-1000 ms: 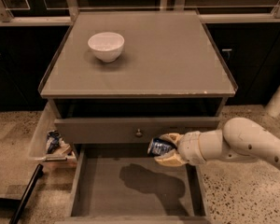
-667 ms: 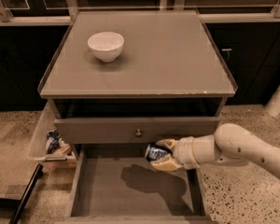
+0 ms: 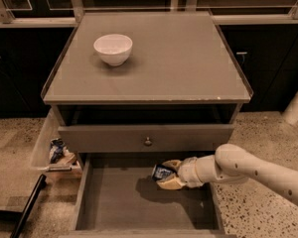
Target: Place pepsi can into middle drawer
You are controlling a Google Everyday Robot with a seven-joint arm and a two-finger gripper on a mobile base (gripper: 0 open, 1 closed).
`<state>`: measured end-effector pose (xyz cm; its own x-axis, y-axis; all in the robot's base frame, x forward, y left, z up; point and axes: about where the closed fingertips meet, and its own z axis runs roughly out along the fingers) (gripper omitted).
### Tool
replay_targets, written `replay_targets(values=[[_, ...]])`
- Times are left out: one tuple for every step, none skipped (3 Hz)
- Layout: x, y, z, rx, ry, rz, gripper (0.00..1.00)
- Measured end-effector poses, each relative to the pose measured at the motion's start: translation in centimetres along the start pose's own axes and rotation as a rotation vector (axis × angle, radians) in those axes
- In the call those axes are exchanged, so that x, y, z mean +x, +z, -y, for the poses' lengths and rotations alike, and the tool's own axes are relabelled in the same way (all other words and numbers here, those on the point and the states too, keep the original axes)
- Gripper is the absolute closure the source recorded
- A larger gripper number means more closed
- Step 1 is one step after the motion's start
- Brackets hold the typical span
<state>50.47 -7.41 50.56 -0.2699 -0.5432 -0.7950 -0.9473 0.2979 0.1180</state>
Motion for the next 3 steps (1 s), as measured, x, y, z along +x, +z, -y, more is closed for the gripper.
replay_targets(values=[[2.8,3.1,1.3,-0.018,0.003,-0.01,1.0],[2.8,3.1,1.3,-0.019,0.003,-0.01,1.0],[4.9,4.9,0.8,-0.022,0.039,-0.008,1.0]])
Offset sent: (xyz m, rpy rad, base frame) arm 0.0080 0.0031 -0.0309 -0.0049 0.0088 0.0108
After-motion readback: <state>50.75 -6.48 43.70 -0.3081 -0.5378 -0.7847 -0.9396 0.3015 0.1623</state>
